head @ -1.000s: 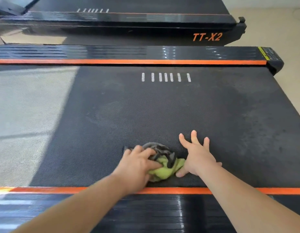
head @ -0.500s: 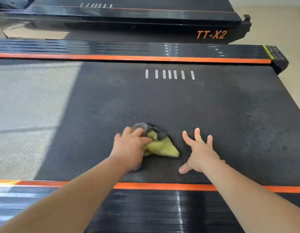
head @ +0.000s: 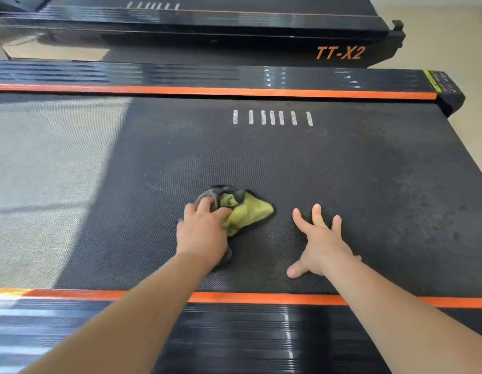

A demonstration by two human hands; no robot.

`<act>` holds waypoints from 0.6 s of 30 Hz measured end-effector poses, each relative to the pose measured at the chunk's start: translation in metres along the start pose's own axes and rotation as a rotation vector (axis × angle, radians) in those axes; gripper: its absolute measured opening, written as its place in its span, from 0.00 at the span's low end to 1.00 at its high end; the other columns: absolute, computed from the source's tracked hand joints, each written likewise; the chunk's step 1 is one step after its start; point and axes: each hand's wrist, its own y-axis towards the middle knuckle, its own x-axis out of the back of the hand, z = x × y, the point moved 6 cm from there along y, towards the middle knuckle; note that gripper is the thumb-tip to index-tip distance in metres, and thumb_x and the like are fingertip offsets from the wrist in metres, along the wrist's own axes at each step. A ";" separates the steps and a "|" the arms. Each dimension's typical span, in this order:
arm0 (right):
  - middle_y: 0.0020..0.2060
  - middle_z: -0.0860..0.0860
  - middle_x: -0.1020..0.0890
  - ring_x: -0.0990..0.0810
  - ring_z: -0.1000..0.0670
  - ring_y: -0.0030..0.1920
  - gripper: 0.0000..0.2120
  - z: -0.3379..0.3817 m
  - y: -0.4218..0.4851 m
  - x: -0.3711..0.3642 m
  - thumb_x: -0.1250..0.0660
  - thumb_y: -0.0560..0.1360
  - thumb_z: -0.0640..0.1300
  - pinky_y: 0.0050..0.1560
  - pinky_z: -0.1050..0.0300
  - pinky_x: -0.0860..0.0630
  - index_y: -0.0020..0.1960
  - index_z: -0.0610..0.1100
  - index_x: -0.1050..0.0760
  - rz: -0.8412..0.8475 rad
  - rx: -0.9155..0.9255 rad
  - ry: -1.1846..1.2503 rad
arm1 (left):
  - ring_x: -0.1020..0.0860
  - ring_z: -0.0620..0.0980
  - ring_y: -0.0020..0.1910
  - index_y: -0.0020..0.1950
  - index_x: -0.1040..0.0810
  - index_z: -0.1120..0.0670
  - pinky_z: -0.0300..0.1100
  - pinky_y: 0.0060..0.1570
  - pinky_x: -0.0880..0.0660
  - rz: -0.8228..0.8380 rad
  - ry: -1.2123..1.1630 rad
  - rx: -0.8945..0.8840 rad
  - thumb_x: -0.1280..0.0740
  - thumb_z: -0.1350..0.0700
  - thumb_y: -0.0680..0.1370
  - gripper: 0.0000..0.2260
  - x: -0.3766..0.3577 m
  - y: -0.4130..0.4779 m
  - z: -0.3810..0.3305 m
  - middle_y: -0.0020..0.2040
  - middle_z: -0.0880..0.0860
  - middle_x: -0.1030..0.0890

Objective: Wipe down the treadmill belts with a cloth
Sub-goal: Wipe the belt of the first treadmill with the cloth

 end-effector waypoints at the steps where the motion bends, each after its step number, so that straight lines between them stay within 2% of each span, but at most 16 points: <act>1: 0.77 0.60 0.76 0.74 0.39 0.79 0.68 0.001 0.001 0.000 0.16 0.64 0.55 0.65 0.14 0.44 0.77 0.71 0.69 -0.003 0.003 -0.001 | 0.34 0.58 0.64 0.68 0.25 0.39 0.53 0.56 0.24 0.004 -0.024 0.029 0.35 0.51 0.78 0.18 -0.002 -0.007 -0.011 0.66 0.47 0.31; 3: 0.76 0.60 0.76 0.73 0.40 0.79 0.65 -0.001 0.002 0.001 0.17 0.67 0.53 0.67 0.16 0.44 0.76 0.73 0.69 -0.002 -0.019 0.013 | 0.32 0.57 0.62 0.65 0.25 0.41 0.52 0.52 0.24 0.058 -0.003 -0.131 0.36 0.52 0.77 0.17 -0.016 -0.036 -0.052 0.63 0.46 0.31; 5: 0.78 0.57 0.73 0.69 0.39 0.80 0.56 -0.003 0.005 0.001 0.25 0.73 0.49 0.72 0.20 0.48 0.77 0.72 0.68 -0.024 -0.014 0.013 | 0.29 0.57 0.58 0.60 0.24 0.43 0.52 0.46 0.24 0.085 -0.015 -0.464 0.35 0.52 0.75 0.15 -0.028 -0.071 -0.084 0.61 0.47 0.29; 6: 0.79 0.56 0.72 0.67 0.38 0.81 0.54 -0.003 0.007 0.001 0.27 0.74 0.48 0.73 0.21 0.48 0.78 0.71 0.67 -0.042 0.008 0.031 | 0.27 0.56 0.55 0.58 0.24 0.42 0.51 0.42 0.24 0.097 -0.011 -0.579 0.36 0.51 0.74 0.14 -0.028 -0.073 -0.082 0.58 0.47 0.28; 7: 0.78 0.57 0.72 0.67 0.38 0.81 0.56 -0.004 0.008 0.002 0.25 0.73 0.49 0.72 0.20 0.47 0.77 0.72 0.67 -0.040 0.012 0.041 | 0.26 0.55 0.53 0.58 0.23 0.42 0.50 0.40 0.24 0.073 0.007 -0.661 0.39 0.50 0.73 0.14 -0.025 -0.065 -0.075 0.57 0.47 0.27; 9: 0.75 0.61 0.77 0.73 0.40 0.79 0.66 -0.003 0.004 0.002 0.17 0.66 0.53 0.67 0.16 0.43 0.75 0.73 0.71 -0.001 -0.013 0.026 | 0.26 0.56 0.53 0.58 0.21 0.40 0.50 0.41 0.23 0.004 0.095 -0.647 0.43 0.49 0.74 0.17 -0.015 -0.028 -0.050 0.57 0.46 0.27; 10: 0.75 0.61 0.78 0.74 0.40 0.79 0.68 -0.001 0.002 0.001 0.16 0.64 0.54 0.65 0.15 0.43 0.75 0.73 0.71 0.011 -0.019 0.019 | 0.27 0.56 0.55 0.60 0.22 0.39 0.51 0.45 0.22 -0.005 0.116 -0.546 0.42 0.50 0.75 0.17 -0.008 -0.006 -0.035 0.60 0.46 0.27; 12: 0.75 0.61 0.78 0.75 0.40 0.78 0.69 0.002 0.000 0.001 0.16 0.64 0.55 0.65 0.14 0.43 0.76 0.72 0.71 0.021 -0.032 0.018 | 0.31 0.57 0.61 0.67 0.25 0.38 0.53 0.54 0.24 0.006 0.058 -0.219 0.40 0.51 0.80 0.17 0.001 0.028 -0.014 0.67 0.46 0.30; 13: 0.75 0.60 0.78 0.75 0.40 0.78 0.69 0.002 0.000 0.002 0.15 0.64 0.54 0.66 0.14 0.43 0.76 0.72 0.71 0.019 -0.037 0.021 | 0.33 0.57 0.63 0.69 0.26 0.37 0.54 0.56 0.25 0.017 0.018 -0.077 0.39 0.51 0.81 0.18 0.002 0.034 -0.016 0.68 0.46 0.31; 14: 0.75 0.61 0.78 0.75 0.41 0.78 0.68 0.002 0.000 0.002 0.15 0.64 0.54 0.66 0.14 0.44 0.76 0.72 0.70 0.017 -0.037 0.024 | 0.33 0.58 0.64 0.69 0.27 0.38 0.54 0.57 0.25 0.041 0.021 -0.008 0.38 0.50 0.81 0.17 -0.001 0.031 -0.030 0.67 0.46 0.31; 15: 0.75 0.61 0.78 0.75 0.41 0.78 0.68 0.002 -0.001 0.002 0.15 0.64 0.53 0.66 0.14 0.44 0.76 0.73 0.69 0.021 -0.041 0.034 | 0.34 0.59 0.65 0.69 0.27 0.39 0.53 0.56 0.25 0.073 0.032 -0.032 0.37 0.50 0.80 0.17 -0.004 0.022 -0.053 0.67 0.46 0.31; 18: 0.75 0.64 0.77 0.75 0.44 0.78 0.66 0.001 -0.003 0.003 0.15 0.63 0.51 0.65 0.13 0.44 0.76 0.76 0.64 0.020 -0.047 0.071 | 0.34 0.59 0.64 0.69 0.30 0.42 0.52 0.52 0.24 0.155 0.035 -0.391 0.36 0.50 0.80 0.17 -0.020 -0.023 -0.116 0.65 0.49 0.33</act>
